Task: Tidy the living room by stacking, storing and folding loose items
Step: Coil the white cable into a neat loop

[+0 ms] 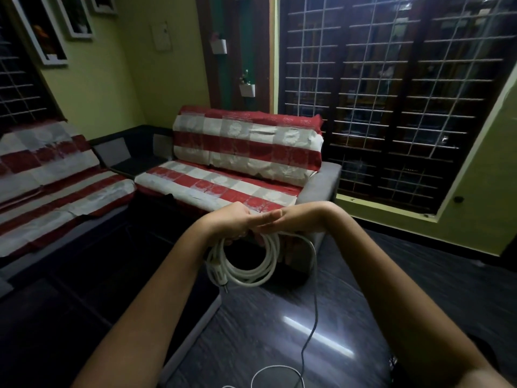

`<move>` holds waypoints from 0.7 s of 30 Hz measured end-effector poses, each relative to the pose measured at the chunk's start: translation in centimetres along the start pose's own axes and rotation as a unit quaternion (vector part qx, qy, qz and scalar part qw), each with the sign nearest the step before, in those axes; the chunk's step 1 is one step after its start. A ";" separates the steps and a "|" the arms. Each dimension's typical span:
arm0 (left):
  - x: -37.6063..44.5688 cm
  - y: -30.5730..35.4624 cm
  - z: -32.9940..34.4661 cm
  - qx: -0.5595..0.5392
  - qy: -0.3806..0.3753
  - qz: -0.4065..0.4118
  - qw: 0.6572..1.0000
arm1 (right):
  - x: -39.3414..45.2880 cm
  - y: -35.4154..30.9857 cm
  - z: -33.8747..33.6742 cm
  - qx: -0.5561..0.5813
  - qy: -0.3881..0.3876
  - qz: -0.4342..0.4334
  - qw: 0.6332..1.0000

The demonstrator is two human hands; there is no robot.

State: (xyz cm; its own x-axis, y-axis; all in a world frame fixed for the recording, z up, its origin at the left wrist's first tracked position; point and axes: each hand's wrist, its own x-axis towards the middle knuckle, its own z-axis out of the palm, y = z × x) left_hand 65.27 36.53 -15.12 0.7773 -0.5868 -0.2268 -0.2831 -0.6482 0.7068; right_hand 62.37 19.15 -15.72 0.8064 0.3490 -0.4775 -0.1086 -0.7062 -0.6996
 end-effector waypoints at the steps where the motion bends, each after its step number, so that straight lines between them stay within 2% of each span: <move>1: 0.0 0.0 -0.1 0.008 0.005 -0.001 1.000 | -0.7 -0.2 -0.5 -0.018 -0.018 0.006 1.000; 3: -0.3 -0.1 -0.3 0.002 0.009 -0.002 1.000 | -2.1 -0.2 -1.3 -0.039 -0.020 -0.008 0.999; 5: -0.6 -0.1 -0.3 -0.024 0.004 0.004 1.000 | -2.9 0.0 -1.9 -0.028 0.024 -0.052 0.998; 11: -1.7 0.7 -1.2 -0.072 -0.022 0.046 0.996 | -3.4 0.4 -1.1 0.111 0.155 -0.139 0.972; 16: -1.9 1.1 -0.7 -0.062 -0.042 0.071 0.995 | -3.4 -0.3 -0.6 0.064 0.276 -0.175 0.943; 18: -1.9 1.3 -0.3 -0.085 -0.009 0.091 0.992 | -3.5 -0.3 -0.5 0.065 0.307 -0.193 0.930; 21: -2.1 2.0 -0.4 -0.170 0.120 0.149 0.967 | -3.8 0.0 0.2 0.138 0.280 -0.227 0.923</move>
State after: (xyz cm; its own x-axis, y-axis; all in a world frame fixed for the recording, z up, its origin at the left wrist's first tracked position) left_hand 63.32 36.62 -12.99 0.8095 -0.5664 0.1545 -0.3454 -0.2467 0.9054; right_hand 59.19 17.93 -14.02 0.9708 0.1428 0.1926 0.2319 -0.3555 -0.9055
